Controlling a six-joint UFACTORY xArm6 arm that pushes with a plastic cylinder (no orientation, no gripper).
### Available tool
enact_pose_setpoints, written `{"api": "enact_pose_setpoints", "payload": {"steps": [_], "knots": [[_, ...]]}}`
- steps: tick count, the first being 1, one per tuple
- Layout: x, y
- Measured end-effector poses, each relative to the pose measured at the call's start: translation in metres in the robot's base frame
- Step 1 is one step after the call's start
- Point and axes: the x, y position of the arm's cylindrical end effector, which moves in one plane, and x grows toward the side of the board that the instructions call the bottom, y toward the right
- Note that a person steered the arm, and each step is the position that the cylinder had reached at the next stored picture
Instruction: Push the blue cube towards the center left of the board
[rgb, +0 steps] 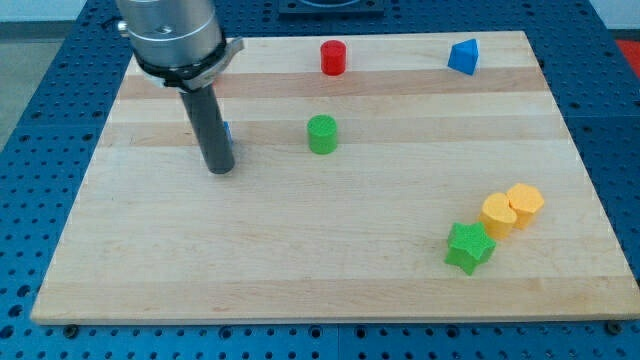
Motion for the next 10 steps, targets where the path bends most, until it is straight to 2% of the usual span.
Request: {"api": "enact_pose_setpoints", "payload": {"steps": [1,2,3,4,5,7,8,10], "knots": [[-0.021,0.034],[-0.053,0.035],[-0.02,0.032],[-0.014,0.022],[-0.024,0.023],[-0.082,0.002],[-0.092,-0.019],[-0.091,-0.017]]}}
